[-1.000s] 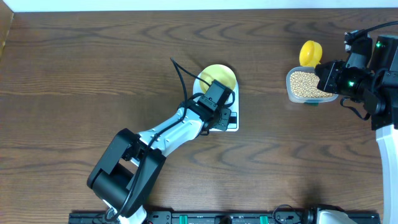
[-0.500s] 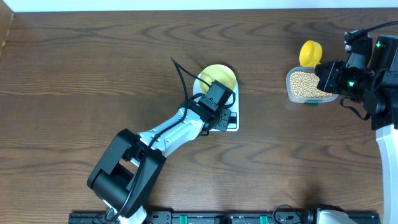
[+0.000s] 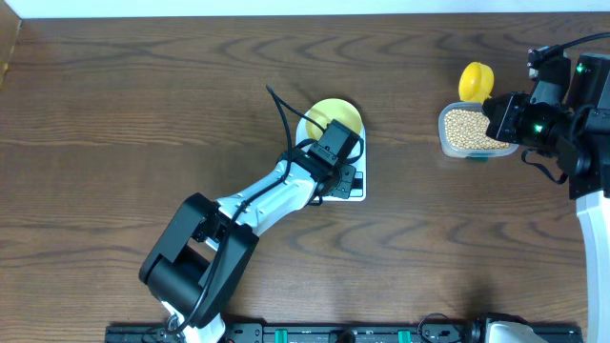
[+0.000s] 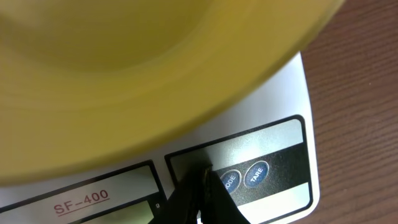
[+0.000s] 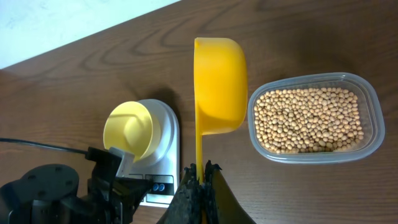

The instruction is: Scoop item into bowl and weigh 50g on scale

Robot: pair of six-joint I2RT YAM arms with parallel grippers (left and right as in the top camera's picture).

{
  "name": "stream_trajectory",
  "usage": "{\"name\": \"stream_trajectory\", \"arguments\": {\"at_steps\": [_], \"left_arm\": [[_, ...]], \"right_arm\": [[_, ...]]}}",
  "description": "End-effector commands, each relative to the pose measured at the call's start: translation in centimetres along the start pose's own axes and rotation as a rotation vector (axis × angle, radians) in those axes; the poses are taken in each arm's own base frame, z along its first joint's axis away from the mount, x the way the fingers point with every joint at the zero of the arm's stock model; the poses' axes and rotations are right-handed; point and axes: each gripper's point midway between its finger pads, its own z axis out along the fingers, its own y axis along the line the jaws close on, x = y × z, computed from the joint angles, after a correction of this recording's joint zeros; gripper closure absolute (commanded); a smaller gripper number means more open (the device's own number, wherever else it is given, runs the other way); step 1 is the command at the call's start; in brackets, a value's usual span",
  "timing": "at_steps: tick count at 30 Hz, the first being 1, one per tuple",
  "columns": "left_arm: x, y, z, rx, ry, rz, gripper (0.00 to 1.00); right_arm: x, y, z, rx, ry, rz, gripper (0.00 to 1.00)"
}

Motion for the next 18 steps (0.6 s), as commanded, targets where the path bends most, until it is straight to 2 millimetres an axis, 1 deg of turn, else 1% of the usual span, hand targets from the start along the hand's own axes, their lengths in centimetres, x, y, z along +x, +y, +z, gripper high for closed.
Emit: {"name": "stream_trajectory", "arguments": {"at_steps": [1,6,18], "left_arm": [[5.86,3.51,3.52,-0.128,0.189,-0.01,0.93],[6.57,3.8,3.33,-0.14,0.218,-0.01,0.93],[6.54,4.15,3.41,-0.16,0.215,-0.007,0.93]], "right_arm": [[-0.57,0.17,-0.53,-0.001,-0.023,0.001,0.99],[-0.56,0.17,-0.53,-0.001,-0.023,0.001,0.99],[-0.42,0.14,-0.53,0.0,-0.017,0.005,0.99]]}}
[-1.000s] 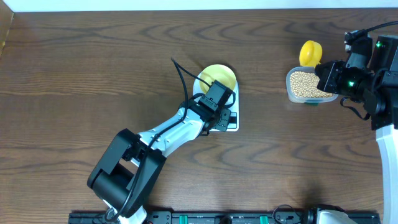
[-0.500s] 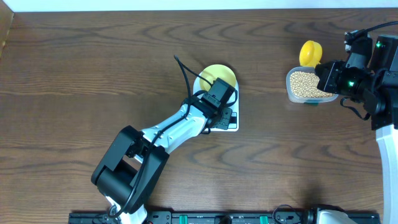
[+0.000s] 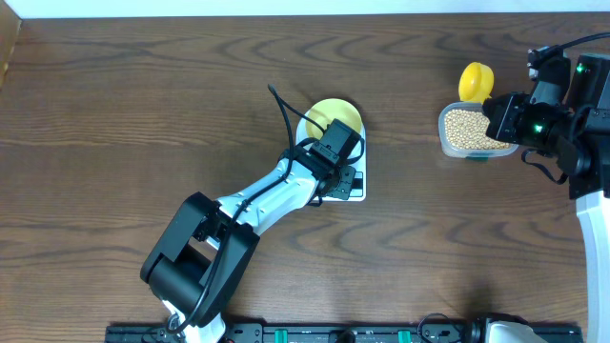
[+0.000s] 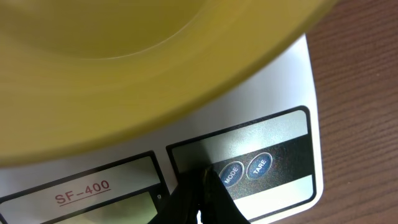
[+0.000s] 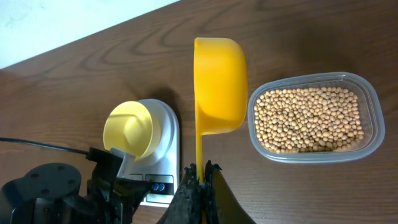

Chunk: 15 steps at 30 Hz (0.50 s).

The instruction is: Scoop item into bowl and weigh 50g on scale

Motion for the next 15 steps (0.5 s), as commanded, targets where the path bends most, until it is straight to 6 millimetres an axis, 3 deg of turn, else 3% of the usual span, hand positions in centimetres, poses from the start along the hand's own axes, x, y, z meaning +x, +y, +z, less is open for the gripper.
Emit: {"name": "stream_trajectory", "arguments": {"at_steps": [1,6,9,12,15], "left_arm": [[5.9,4.2,3.9,-0.161,0.181,-0.008,0.93],[6.7,4.6,4.5,-0.177,0.21,-0.007,0.93],[6.1,4.5,3.5,-0.172,0.195,-0.009,0.93],[4.3,3.6,1.0,-0.149,0.145,-0.011,0.93],[1.9,1.9,-3.1,-0.074,0.053,-0.014,0.93]], "right_arm": [[-0.4,0.2,-0.5,-0.001,-0.018,0.007,0.99],[-0.4,0.1,-0.5,0.0,-0.018,0.007,0.99],[-0.4,0.1,-0.5,0.0,-0.018,0.007,0.99],[-0.4,0.2,-0.5,-0.001,-0.018,0.007,0.99],[-0.4,0.2,-0.5,-0.001,-0.018,0.007,0.99]]}}
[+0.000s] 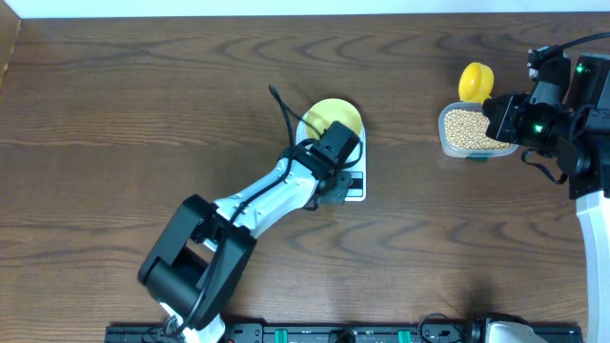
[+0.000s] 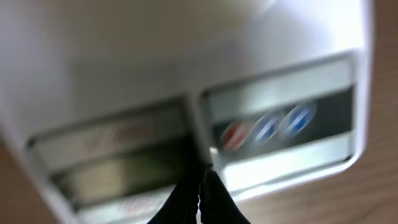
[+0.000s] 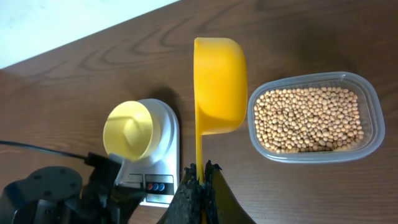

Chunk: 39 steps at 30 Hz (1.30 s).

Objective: Scoop item into bowl and weigh 50g on scale
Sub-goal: 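Pull the left gripper back from the scale to the left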

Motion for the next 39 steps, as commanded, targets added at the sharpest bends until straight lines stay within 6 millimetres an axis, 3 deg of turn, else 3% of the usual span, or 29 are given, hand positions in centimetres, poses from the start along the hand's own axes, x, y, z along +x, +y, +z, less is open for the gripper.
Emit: {"name": "stream_trajectory", "arguments": {"at_steps": [1,4,6,8,11,13,18,19,23,29,39], "left_arm": [[-0.5,0.2,-3.6,0.024,-0.064,-0.012,0.93],[-1.9,-1.5,-10.3,0.141,-0.214,-0.003,0.93],[-2.3,-1.5,-14.7,0.172,-0.32,0.0,0.91],[-2.2,-0.6,-18.8,0.176,-0.426,-0.013,0.77],[-1.6,3.3,-24.4,0.084,-0.593,-0.085,0.66],[-0.7,6.7,-27.3,-0.017,-0.684,-0.155,0.52],[3.1,13.8,-31.8,-0.263,-0.803,-0.325,0.22],[3.8,14.6,-32.2,-0.295,-0.806,-0.345,0.0],[6.0,16.2,-32.3,-0.358,-0.775,-0.378,0.02],[8.3,16.6,-30.5,-0.398,-0.641,-0.355,0.02],[10.0,15.8,-28.0,-0.365,-0.49,-0.318,0.02]], "right_arm": [[-0.4,0.2,-0.5,-0.001,-0.018,0.007,0.99],[-0.3,0.2,-0.5,-0.004,-0.012,0.009,0.99],[-0.2,0.2,-0.5,-0.006,-0.007,0.01,0.99],[-0.1,0.2,-0.5,-0.005,-0.004,0.012,0.99],[0.0,0.2,-0.5,-0.004,-0.001,0.012,0.99],[-0.1,0.2,-0.5,-0.005,-0.005,0.002,0.99],[-1.4,0.4,-0.6,-0.011,-0.055,-0.036,0.99],[-1.5,0.4,-0.6,-0.012,-0.061,-0.053,0.99],[-1.3,0.4,-0.6,-0.008,-0.055,-0.148,0.99],[-1.0,0.3,-0.5,-0.005,-0.041,-0.175,0.99],[-1.4,0.2,-0.4,-0.001,-0.053,-0.163,0.99]]}}
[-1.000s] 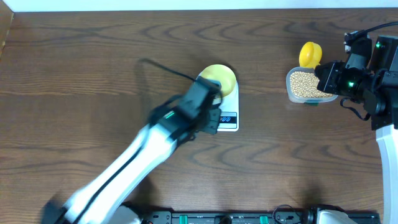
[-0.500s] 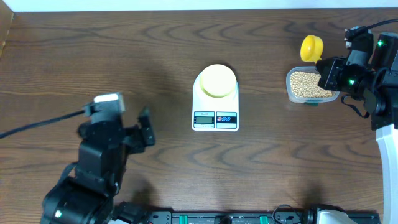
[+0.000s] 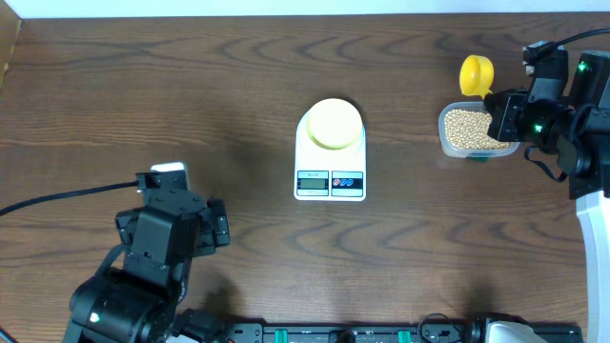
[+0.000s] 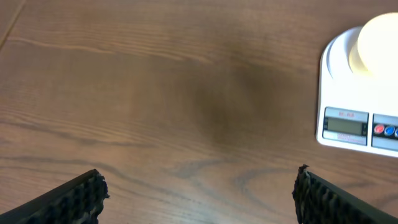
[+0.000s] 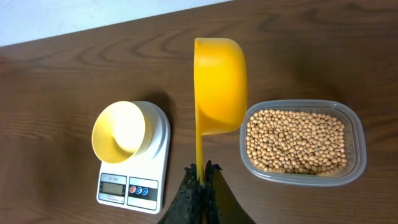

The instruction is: Scoop item into bowl and weigh 50g on scale

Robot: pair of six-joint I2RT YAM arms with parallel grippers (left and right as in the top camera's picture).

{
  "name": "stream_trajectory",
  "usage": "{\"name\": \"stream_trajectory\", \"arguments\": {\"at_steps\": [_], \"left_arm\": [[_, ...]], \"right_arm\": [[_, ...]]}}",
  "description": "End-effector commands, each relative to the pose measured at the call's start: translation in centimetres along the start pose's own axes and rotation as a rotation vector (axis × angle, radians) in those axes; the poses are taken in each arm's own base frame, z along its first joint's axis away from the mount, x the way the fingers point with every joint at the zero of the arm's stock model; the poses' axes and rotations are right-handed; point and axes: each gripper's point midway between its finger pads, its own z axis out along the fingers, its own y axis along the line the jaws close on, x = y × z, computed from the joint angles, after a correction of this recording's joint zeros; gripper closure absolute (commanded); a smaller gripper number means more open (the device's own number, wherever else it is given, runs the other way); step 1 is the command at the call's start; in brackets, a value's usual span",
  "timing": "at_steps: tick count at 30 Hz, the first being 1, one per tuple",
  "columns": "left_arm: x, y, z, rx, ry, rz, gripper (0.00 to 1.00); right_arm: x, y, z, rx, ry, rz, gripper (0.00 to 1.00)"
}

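A white scale point(image 3: 330, 176) sits mid-table with an empty yellow bowl point(image 3: 334, 123) on its platform; both also show in the right wrist view, scale point(image 5: 132, 186) and bowl point(image 5: 122, 132). A clear tub of soybeans point(image 3: 467, 131) stands at the far right. My right gripper point(image 5: 201, 168) is shut on the handle of an empty yellow scoop point(image 5: 217, 84), held above the table just left of the tub point(image 5: 298, 142). My left gripper point(image 4: 198, 186) is open over bare wood, well left of the scale point(image 4: 357, 118).
The wooden table top point(image 3: 191, 86) runs to a pale wall at the far edge. A black rail point(image 3: 334, 333) lies along the near edge. My left arm's body point(image 3: 152, 248) sits at the near left.
My left gripper was shut with its tip at the scale's button panel; now it is open and back at the near left. The right gripper with the scoop has risen slightly.
My left gripper, shut, first rested its tip by the scale's buttons under the bowl, stayed there, then blurred over the panel. Now it is open, far from the scale. My right gripper held the scoop beside the bean tub throughout.
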Motion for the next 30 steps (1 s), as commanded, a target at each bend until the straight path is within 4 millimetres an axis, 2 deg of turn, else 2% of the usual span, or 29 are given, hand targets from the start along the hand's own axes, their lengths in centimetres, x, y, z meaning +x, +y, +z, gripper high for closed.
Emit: {"name": "stream_trajectory", "arguments": {"at_steps": [1,13,23,30], "left_arm": [[0.5,-0.1,0.3,0.001,0.026,0.003,0.02],[-0.1,-0.3,0.4,0.008,0.006,-0.006,0.02],[-5.0,-2.3,0.8,0.07,-0.159,-0.081,0.02],[-11.8,-5.1,1.5,0.148,-0.362,-0.184,0.02]], "right_arm": [[-0.6,-0.1,-0.3,0.004,-0.019,-0.019,0.99],[-1.1,-0.1,-0.3,0.006,-0.039,-0.026,0.99],[-1.4,-0.1,-0.3,0.005,-0.05,-0.03,0.99],[-2.2,0.0,-0.4,0.003,-0.083,-0.044,0.99]]}}
